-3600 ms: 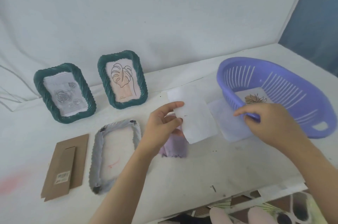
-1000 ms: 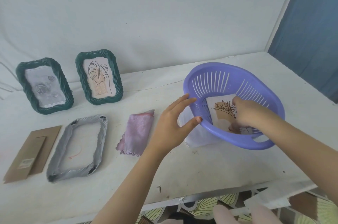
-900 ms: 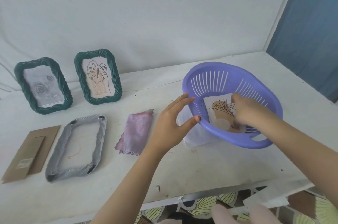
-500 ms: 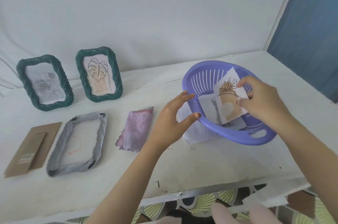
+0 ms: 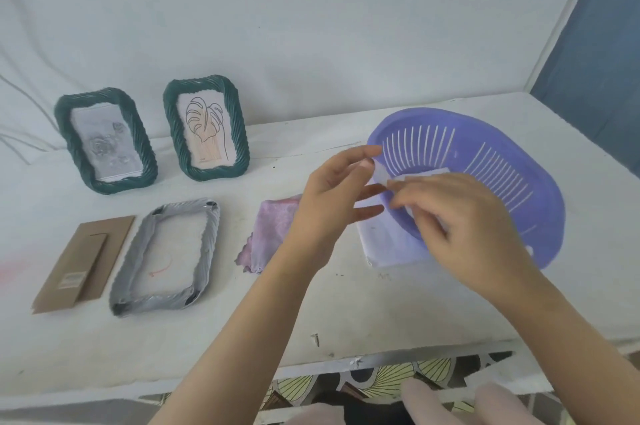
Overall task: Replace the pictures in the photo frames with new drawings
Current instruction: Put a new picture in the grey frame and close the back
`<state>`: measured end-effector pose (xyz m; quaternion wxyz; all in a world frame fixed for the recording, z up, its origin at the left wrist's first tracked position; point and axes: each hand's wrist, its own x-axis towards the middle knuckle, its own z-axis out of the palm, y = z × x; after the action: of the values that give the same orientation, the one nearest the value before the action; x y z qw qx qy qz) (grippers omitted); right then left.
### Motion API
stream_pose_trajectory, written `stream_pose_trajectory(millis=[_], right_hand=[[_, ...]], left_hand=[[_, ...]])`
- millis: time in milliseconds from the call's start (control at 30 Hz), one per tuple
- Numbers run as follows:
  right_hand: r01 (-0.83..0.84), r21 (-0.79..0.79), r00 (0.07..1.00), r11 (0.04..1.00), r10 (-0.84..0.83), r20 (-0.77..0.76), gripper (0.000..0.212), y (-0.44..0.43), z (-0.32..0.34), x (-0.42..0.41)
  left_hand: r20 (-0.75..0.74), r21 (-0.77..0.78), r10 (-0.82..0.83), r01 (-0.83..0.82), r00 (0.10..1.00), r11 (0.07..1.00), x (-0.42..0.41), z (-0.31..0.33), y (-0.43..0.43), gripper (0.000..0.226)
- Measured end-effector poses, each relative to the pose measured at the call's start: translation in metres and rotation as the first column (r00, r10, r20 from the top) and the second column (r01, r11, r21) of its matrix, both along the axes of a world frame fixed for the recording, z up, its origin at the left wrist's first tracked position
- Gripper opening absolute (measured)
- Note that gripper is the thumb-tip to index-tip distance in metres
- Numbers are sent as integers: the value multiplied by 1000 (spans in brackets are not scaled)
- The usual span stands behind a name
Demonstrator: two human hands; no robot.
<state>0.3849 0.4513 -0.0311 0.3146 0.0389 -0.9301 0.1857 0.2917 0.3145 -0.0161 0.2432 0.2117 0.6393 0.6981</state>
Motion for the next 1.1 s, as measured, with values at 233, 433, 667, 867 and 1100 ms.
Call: stream_pose_trajectory(millis=[233, 433, 667, 867, 1100], right_hand=[[-208, -358, 955, 910, 268, 128, 31, -50, -11, -16], [34, -591, 986, 806, 68, 150, 21, -96, -19, -61], [32, -850, 897, 525, 361, 256, 27, -159, -25, -100], [170, -791, 899, 588, 236, 369, 20, -200, -42, -133], [221, -552, 904, 804, 43, 425, 19, -230, -60, -157]], left_hand=[[47, -111, 174, -168, 984, 980, -29, -15, -43, 26], [12, -164, 141, -137, 990, 977, -58, -22, -115, 30], [-4, -212, 158, -155, 987, 965, -81, -32, -191, 32], [-49, -271, 331, -332, 942, 903, -96, -42, -239, 31], [-224, -484, 370, -432, 902, 761, -119, -58, -266, 19]])
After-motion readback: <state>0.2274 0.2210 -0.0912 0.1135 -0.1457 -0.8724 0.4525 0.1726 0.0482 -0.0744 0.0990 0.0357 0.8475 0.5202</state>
